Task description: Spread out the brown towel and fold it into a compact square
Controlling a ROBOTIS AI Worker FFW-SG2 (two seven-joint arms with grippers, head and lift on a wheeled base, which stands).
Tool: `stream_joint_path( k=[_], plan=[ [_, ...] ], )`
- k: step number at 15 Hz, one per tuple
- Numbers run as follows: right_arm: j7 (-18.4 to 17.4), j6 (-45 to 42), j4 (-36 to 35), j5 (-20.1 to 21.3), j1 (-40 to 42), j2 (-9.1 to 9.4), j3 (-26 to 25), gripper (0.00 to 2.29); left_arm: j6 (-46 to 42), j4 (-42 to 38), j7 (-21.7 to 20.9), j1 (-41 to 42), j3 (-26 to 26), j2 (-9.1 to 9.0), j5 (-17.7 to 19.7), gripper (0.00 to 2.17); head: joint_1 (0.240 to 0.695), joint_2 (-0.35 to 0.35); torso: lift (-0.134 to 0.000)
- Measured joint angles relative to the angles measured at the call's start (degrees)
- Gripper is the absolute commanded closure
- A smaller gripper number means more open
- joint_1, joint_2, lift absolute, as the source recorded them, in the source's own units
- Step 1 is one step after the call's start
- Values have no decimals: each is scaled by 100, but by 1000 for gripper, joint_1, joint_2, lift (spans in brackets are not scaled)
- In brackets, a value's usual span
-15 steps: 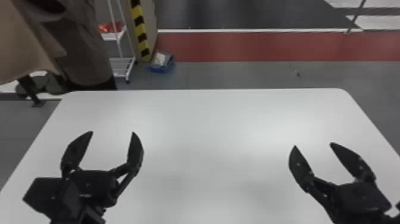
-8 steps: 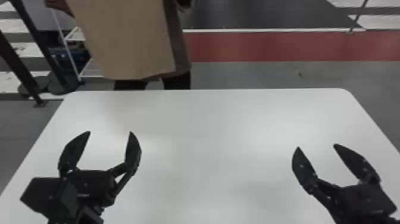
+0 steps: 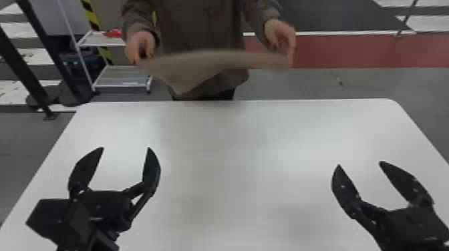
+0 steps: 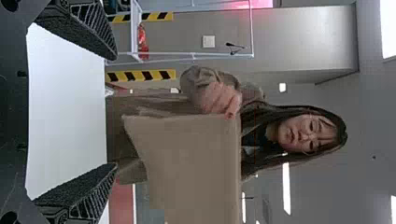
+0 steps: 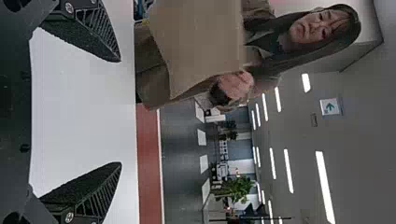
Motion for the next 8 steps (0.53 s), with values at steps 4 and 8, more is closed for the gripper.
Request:
stream_joint_path(
  k=[4, 8],
  plan=[
    [7, -7, -5, -8, 7, 0, -2, 93, 0, -6, -17, 7, -16, -11, -4, 63, 695, 42, -120],
    [9, -14, 11, -9, 4, 0, -2, 93, 0, 1, -45, 11, -27, -27, -4, 63, 695, 39, -120]
  ],
)
